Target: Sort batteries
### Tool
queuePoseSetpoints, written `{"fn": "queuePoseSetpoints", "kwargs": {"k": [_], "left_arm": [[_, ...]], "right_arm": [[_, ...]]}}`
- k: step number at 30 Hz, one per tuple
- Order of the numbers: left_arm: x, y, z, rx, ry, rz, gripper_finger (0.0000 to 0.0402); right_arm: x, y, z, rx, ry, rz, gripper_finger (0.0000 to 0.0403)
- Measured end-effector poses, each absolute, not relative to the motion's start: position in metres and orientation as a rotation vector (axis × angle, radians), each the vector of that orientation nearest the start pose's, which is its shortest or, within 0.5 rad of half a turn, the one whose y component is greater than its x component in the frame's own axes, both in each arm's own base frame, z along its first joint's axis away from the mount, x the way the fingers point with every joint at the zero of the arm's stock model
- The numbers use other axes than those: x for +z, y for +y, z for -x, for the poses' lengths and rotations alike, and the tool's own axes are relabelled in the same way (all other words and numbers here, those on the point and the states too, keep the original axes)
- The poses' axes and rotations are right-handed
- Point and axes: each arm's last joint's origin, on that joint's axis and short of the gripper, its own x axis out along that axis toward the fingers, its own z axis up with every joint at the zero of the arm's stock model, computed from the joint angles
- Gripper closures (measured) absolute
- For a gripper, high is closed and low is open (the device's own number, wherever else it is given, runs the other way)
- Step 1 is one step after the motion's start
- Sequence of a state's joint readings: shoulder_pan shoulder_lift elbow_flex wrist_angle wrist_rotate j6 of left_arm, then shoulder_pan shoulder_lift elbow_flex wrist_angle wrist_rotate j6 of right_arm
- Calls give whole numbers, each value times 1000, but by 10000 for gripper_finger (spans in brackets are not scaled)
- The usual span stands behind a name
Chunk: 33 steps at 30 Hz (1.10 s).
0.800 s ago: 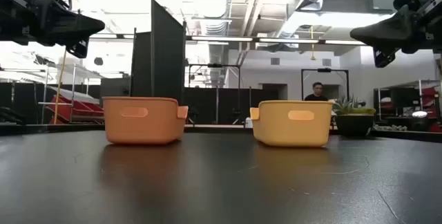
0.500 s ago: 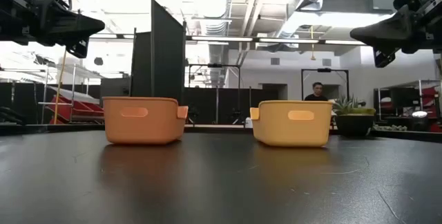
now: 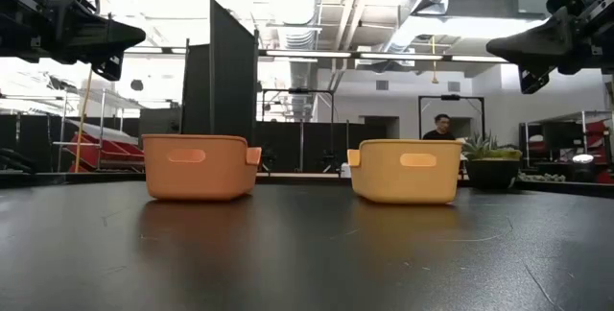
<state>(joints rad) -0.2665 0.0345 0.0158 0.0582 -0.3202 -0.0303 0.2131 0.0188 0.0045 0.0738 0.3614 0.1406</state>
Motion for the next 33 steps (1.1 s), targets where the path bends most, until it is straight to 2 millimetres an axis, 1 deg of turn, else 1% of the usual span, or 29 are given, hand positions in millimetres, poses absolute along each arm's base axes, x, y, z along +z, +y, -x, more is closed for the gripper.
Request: {"fn": "queuePoseSetpoints", "kwargs": {"k": [6,8,11,13,15,17,20,22,24,29,31,33], "left_arm": [[172,-17,-96,52,-43,57,401],[177,-17,-96,55,-89,79,401],[195,-16,-93,53,-235,143,401],[203,-17,-91,-3,-276,206,401],[217,-16,-88,-42,-344,295,401],[229,-17,-85,-106,-376,317,401],[236,-23,-89,-267,-293,285,401],[243,-27,-92,-342,-229,279,401],[246,-30,-97,-357,-157,267,401],[235,-40,-117,-378,-13,240,398],[232,-44,-124,-394,6,229,393],[232,-47,-133,-397,-11,205,386]], "right_arm": [[171,10,-97,-144,-68,-157,374],[171,10,-97,-144,-68,-157,374],[171,10,-97,-144,-68,-157,374],[171,10,-97,-144,-68,-157,374],[171,10,-97,-144,-68,-157,374],[171,10,-97,-144,-67,-157,374],[170,10,-97,-144,-66,-157,374],[170,10,-97,-144,-66,-157,374],[170,10,-97,-144,-66,-157,374],[170,10,-97,-144,-65,-156,374],[170,10,-97,-144,-65,-156,374],[170,10,-97,-144,-65,-156,374]]}}
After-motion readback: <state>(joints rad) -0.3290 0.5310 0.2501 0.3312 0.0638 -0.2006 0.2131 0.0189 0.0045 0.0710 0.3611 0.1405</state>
